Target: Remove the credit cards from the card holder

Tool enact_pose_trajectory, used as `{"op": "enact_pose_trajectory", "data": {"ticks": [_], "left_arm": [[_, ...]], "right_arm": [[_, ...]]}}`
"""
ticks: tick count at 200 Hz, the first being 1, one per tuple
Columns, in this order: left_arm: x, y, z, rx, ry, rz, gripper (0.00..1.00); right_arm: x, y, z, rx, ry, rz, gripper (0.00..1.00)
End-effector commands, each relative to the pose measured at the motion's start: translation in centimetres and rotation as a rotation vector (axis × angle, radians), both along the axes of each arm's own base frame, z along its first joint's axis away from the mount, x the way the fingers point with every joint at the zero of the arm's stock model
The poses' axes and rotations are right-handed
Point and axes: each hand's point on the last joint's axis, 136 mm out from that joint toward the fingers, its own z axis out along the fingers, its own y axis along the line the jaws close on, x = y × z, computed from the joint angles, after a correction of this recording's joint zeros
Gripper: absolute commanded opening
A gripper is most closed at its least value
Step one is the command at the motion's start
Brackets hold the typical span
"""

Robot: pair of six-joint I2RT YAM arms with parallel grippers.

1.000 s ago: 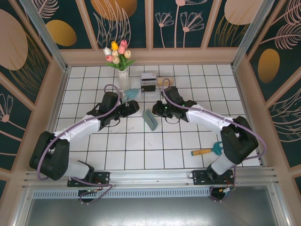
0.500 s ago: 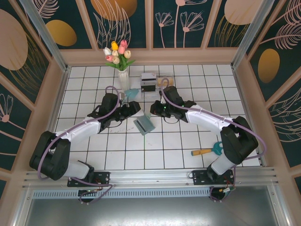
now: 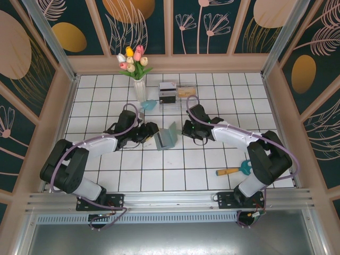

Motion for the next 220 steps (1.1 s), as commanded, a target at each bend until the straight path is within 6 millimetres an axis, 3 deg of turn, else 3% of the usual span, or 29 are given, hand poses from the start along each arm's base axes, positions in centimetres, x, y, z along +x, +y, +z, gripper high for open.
{"op": "enact_pose_trajectory", "data": {"ticks": [1,55,110,116,143,158,186,220], "left_arm": [[-0.3,-1.1,-0.2,-0.049,0.006,-0.045,0.52],[-0.4,-4.1,-0.1,-0.069,-0.006,-0.153,0.48],[-0.9,-7.4,1.4,-0.142,-0.055,-0.271,0.48],[-0.9,-7.8,0.5,-0.138,-0.033,-0.278,0.48],[-1.2,-9.9,1.3,-0.187,-0.049,-0.321,0.48],[-1.1,-10.8,1.5,-0.194,-0.062,-0.328,0.48],[-0.8,-11.2,0.1,-0.165,-0.039,-0.325,0.47],[-0.3,-10.9,-1.8,-0.079,-0.023,-0.328,0.42]], "right_arm": [[-1.2,-1.9,-1.4,-0.053,0.048,-0.048,0.1],[-1.9,-1.8,-2.5,-0.042,0.074,-0.033,0.1],[-2.1,-2.0,-2.8,-0.032,0.075,-0.026,0.1],[-2.1,-2.1,-2.8,-0.031,0.074,-0.029,0.1],[-1.6,-3.1,-1.9,-0.023,0.052,-0.063,0.1],[-1.3,-3.8,-1.1,-0.017,0.033,-0.082,0.17],[-0.7,-5.3,1.0,-0.013,-0.038,-0.117,0.32],[0.1,-6.3,3.7,0.033,-0.107,-0.161,0.36]]}}
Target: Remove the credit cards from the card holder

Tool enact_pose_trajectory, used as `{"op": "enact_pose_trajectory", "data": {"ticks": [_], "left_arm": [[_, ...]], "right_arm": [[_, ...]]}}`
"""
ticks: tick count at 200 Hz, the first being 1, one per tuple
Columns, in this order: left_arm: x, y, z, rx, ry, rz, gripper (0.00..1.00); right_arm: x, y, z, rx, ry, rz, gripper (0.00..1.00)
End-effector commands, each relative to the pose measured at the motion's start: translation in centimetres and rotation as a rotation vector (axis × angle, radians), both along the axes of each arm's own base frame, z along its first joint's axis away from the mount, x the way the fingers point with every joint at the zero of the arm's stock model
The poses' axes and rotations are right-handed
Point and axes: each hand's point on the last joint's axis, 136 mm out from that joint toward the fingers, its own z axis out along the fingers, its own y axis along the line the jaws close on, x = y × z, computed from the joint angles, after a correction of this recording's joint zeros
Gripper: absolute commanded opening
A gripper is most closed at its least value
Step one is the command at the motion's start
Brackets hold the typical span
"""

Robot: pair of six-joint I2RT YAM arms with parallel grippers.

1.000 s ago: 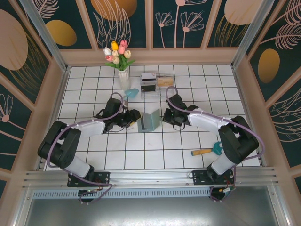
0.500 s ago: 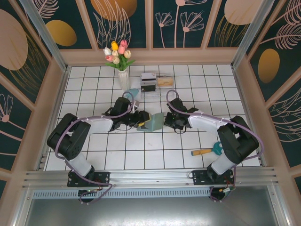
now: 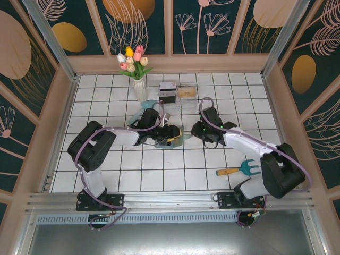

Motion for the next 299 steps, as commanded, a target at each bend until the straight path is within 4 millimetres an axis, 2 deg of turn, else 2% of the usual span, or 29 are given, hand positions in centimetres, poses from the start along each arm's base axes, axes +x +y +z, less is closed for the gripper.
{"op": "enact_pose_trajectory", "data": {"ticks": [1,32,71,88,103,122,147,164,185,203,209,222,231,233,242,246,277,299], "left_arm": [[0.4,0.0,-0.8,0.041,-0.015,-0.012,0.42],[0.2,0.3,-2.2,0.079,0.01,-0.008,0.3],[-0.1,1.1,-3.8,0.145,0.034,0.004,0.14],[-0.3,1.5,-4.4,0.181,0.038,0.005,0.06],[-0.5,1.8,-5.0,0.213,0.04,0.006,0.0],[-0.7,2.0,-5.5,0.238,0.047,0.006,0.0],[-0.7,2.0,-5.3,0.231,0.045,0.005,0.0],[-0.3,1.6,-4.1,0.21,0.03,0.008,0.0],[0.5,1.6,-1.7,0.208,-0.015,0.03,0.0],[1.2,2.8,-0.2,0.249,-0.053,0.084,0.0],[2.1,2.9,1.1,0.254,-0.082,0.109,0.0],[2.6,4.3,1.5,0.298,-0.1,0.148,0.0],[2.8,5.4,0.8,0.34,-0.095,0.176,0.04],[2.9,5.7,1.5,0.335,-0.11,0.185,0.04],[3.2,6.3,1.9,0.341,-0.121,0.205,0.04],[2.8,6.9,1.0,0.356,-0.101,0.206,0.05],[1.7,7.6,-1.0,0.368,-0.056,0.182,0.06],[1.5,8.7,-2.5,0.439,-0.05,0.189,0.07]], "right_arm": [[0.4,-1.5,1.4,0.006,-0.042,-0.051,0.36],[1.0,0.6,3.7,0.124,-0.117,0.02,0.37],[1.4,4.4,4.7,0.276,-0.129,0.117,0.36],[1.9,5.2,4.8,0.285,-0.125,0.129,0.34],[1.8,6.2,4.1,0.268,-0.104,0.155,0.27],[1.9,6.4,1.9,0.221,-0.029,0.139,0.19],[1.2,7.6,-0.4,0.249,0.042,0.157,0.17],[0.7,8.2,-1.6,0.261,0.091,0.163,0.17],[0.2,8.0,-3.3,0.251,0.143,0.147,0.16],[-0.2,7.7,-4.5,0.234,0.169,0.136,0.16],[-0.2,7.5,-4.9,0.228,0.177,0.135,0.17],[-0.4,7.3,-5.6,0.211,0.19,0.137,0.18],[-0.5,7.1,-6.1,0.197,0.197,0.14,0.18],[-0.5,7.1,-6.2,0.194,0.199,0.14,0.18],[-0.5,7.0,-6.5,0.183,0.203,0.142,0.18],[-0.4,6.9,-6.6,0.179,0.202,0.142,0.18],[-0.2,6.0,-7.4,0.097,0.218,0.127,0.18],[0.3,6.2,-6.6,0.085,0.192,0.134,0.18]]}}
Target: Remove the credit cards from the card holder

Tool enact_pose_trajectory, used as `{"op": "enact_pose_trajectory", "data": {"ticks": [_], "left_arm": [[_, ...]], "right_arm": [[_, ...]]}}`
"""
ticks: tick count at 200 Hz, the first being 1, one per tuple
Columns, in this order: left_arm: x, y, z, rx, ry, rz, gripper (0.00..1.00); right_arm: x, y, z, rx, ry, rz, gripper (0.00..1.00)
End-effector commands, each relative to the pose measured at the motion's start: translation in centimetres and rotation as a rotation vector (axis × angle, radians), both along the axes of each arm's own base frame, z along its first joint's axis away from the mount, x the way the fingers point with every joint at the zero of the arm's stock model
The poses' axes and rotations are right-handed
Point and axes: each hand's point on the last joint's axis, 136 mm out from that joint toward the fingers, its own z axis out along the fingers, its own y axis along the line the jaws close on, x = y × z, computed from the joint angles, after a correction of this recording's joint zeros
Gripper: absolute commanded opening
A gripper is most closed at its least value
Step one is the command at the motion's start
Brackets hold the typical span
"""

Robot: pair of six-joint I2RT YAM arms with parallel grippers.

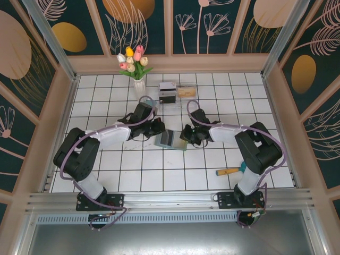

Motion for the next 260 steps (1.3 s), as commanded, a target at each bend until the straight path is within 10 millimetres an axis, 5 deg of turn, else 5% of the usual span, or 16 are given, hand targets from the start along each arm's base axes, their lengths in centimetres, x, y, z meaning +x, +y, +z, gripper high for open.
{"op": "enact_pose_trajectory", "data": {"ticks": [1,44,104,146,260], "left_arm": [[-1.2,1.8,-2.9,0.111,0.047,0.0,0.06],[-2.0,1.3,-5.1,0.108,0.105,-0.039,0.06],[-3.2,2.4,-6.6,0.142,0.132,-0.031,0.05],[-3.8,2.8,-7.4,0.153,0.15,-0.031,0.04],[-4.4,3.3,-8.3,0.175,0.169,-0.031,0.04]], "right_arm": [[0.5,-0.2,0.3,-0.056,-0.024,0.015,0.18],[1.0,2.6,2.5,0.061,-0.055,0.074,0.18],[-0.1,5.9,3.0,0.235,-0.037,0.166,0.21],[-0.5,5.6,1.1,0.177,0.035,0.169,0.21],[-0.8,6.2,0.8,0.205,0.007,0.24,0.23]]}}
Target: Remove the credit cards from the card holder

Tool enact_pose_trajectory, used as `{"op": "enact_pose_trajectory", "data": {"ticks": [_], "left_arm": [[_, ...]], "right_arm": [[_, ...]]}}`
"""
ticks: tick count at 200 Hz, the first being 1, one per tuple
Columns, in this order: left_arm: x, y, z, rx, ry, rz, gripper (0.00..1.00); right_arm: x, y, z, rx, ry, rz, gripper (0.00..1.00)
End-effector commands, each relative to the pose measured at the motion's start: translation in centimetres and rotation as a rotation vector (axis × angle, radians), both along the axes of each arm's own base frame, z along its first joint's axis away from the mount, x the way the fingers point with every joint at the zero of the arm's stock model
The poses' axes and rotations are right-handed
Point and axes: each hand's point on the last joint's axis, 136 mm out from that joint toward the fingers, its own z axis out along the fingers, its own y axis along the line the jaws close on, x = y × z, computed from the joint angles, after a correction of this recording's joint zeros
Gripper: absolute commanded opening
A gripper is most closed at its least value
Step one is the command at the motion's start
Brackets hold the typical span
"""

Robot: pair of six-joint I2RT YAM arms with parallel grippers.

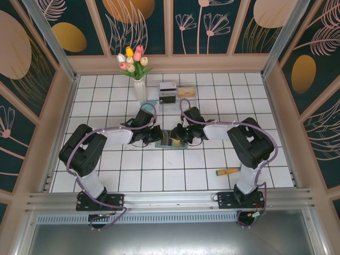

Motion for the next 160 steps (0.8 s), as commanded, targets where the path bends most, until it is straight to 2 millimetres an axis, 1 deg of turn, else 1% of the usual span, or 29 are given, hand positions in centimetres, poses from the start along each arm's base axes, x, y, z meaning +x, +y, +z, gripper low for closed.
{"op": "enact_pose_trajectory", "data": {"ticks": [1,34,79,114,128,133,142,160], "left_arm": [[-3.0,2.3,-3.8,0.111,0.118,-0.012,0.04],[-3.0,2.2,-3.8,0.107,0.121,-0.01,0.06],[-3.1,2.2,-3.8,0.1,0.12,-0.013,0.11],[-3.5,2.2,-4.2,0.101,0.133,-0.019,0.11],[-3.6,2.3,-4.3,0.104,0.138,-0.017,0.11],[-3.6,2.4,-4.4,0.106,0.138,-0.016,0.11],[-3.6,2.5,-4.4,0.114,0.136,-0.011,0.13],[-3.5,2.6,-4.0,0.107,0.125,0.002,0.21]], "right_arm": [[-0.2,0.8,-0.1,0.013,-0.017,0.053,0.23],[-0.4,0.7,-0.7,0.003,-0.005,0.063,0.21],[-0.6,1.3,-0.6,0.039,0.0,0.087,0.19],[-0.5,1.3,-0.8,0.039,-0.006,0.09,0.18],[-0.5,1.1,-1.0,0.027,-0.005,0.086,0.17],[-0.5,1.0,-1.1,0.02,-0.006,0.083,0.15],[-0.4,0.8,-1.1,0.008,-0.008,0.076,0.14],[-0.4,0.3,-0.9,-0.008,-0.03,0.071,0.14]]}}
